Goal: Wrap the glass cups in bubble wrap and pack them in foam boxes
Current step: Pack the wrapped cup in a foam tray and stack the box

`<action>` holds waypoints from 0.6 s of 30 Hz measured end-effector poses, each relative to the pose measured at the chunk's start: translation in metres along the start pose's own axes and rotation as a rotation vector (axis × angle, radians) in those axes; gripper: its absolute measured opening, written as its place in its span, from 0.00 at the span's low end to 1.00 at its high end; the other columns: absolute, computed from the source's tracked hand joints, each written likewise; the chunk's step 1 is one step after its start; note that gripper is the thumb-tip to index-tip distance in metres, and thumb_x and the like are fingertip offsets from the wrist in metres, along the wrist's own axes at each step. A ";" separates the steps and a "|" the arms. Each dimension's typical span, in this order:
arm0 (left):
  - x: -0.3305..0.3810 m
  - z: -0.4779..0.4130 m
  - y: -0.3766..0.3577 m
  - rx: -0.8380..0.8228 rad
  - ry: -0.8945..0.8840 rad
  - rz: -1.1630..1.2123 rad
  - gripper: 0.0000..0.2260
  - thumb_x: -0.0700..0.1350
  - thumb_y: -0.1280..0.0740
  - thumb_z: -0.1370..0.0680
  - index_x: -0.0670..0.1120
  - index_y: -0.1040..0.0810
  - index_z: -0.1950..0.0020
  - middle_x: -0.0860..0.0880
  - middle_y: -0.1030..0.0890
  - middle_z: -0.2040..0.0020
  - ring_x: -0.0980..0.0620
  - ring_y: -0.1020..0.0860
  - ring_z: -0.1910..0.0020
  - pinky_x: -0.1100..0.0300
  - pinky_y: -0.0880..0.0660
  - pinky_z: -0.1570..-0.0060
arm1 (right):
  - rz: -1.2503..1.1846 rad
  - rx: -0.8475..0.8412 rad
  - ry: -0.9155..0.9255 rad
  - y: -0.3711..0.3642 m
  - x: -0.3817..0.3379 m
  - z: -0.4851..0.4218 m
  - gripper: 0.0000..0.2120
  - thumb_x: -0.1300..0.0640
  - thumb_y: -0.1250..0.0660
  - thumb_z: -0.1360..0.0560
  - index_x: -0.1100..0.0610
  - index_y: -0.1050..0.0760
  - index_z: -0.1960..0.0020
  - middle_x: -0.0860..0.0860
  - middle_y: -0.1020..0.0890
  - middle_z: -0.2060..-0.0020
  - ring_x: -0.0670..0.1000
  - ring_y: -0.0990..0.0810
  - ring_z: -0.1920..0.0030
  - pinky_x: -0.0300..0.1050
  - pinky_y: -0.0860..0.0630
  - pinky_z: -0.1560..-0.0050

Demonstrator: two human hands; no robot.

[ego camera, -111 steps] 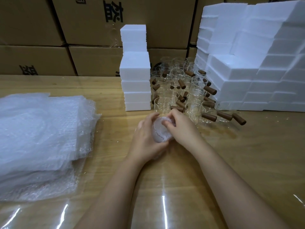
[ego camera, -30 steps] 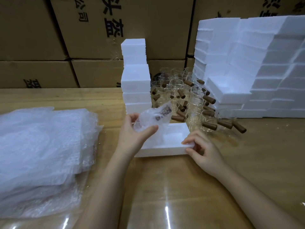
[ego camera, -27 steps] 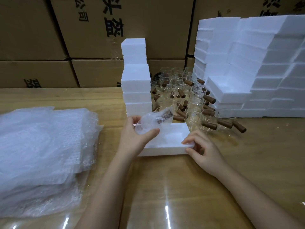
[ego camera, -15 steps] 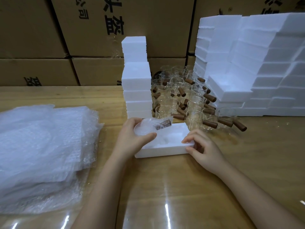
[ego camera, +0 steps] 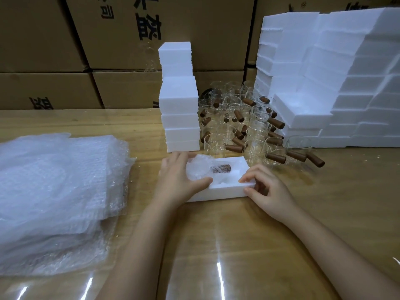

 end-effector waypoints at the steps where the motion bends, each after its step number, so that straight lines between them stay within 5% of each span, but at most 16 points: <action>1: -0.001 0.000 0.000 -0.022 -0.008 -0.020 0.30 0.58 0.26 0.33 0.53 0.30 0.34 0.60 0.33 0.43 0.54 0.38 0.36 0.58 0.38 0.38 | -0.005 0.002 -0.001 0.000 0.000 0.000 0.11 0.70 0.31 0.29 0.55 0.21 0.54 0.45 0.25 0.54 0.52 0.26 0.60 0.40 0.30 0.60; 5: -0.014 0.000 0.011 -0.144 0.114 0.251 0.32 0.66 0.34 0.30 0.55 0.34 0.29 0.59 0.32 0.36 0.59 0.35 0.36 0.63 0.36 0.40 | -0.038 0.015 0.004 0.001 0.000 0.000 0.12 0.72 0.31 0.29 0.55 0.21 0.54 0.46 0.24 0.54 0.51 0.26 0.63 0.37 0.30 0.60; 8: -0.022 -0.003 0.032 0.018 0.174 0.475 0.12 0.58 0.39 0.21 0.58 0.23 0.42 0.60 0.22 0.42 0.60 0.25 0.43 0.64 0.30 0.48 | -0.125 0.130 0.006 0.009 0.000 0.000 0.12 0.73 0.33 0.28 0.57 0.20 0.56 0.50 0.23 0.52 0.50 0.25 0.62 0.42 0.29 0.59; 11: -0.020 -0.005 0.035 0.024 0.140 0.519 0.06 0.52 0.36 0.22 0.60 0.21 0.47 0.62 0.19 0.48 0.65 0.22 0.46 0.62 0.27 0.47 | -0.242 0.277 -0.114 0.022 0.008 0.001 0.13 0.71 0.36 0.25 0.55 0.20 0.57 0.51 0.22 0.54 0.48 0.26 0.64 0.41 0.29 0.59; 15: -0.019 0.000 0.021 -0.172 0.102 0.401 0.27 0.58 0.27 0.31 0.58 0.28 0.33 0.64 0.25 0.38 0.66 0.27 0.40 0.65 0.31 0.44 | -0.303 0.325 -0.265 0.024 0.018 0.002 0.11 0.65 0.37 0.22 0.52 0.21 0.57 0.44 0.22 0.67 0.42 0.28 0.69 0.31 0.30 0.66; 18: -0.019 0.001 0.014 -0.196 0.082 0.292 0.31 0.56 0.25 0.31 0.54 0.29 0.30 0.61 0.28 0.35 0.62 0.30 0.36 0.63 0.34 0.40 | -0.312 0.262 -0.295 0.019 0.017 0.000 0.09 0.64 0.37 0.22 0.52 0.21 0.54 0.46 0.23 0.68 0.41 0.29 0.71 0.31 0.30 0.69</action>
Point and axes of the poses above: each hand's wrist, its own z-axis away from the middle knuckle, its own y-axis out of the back of the hand, x = y × z, the point moved 6 cm from there along -z, towards the middle knuckle
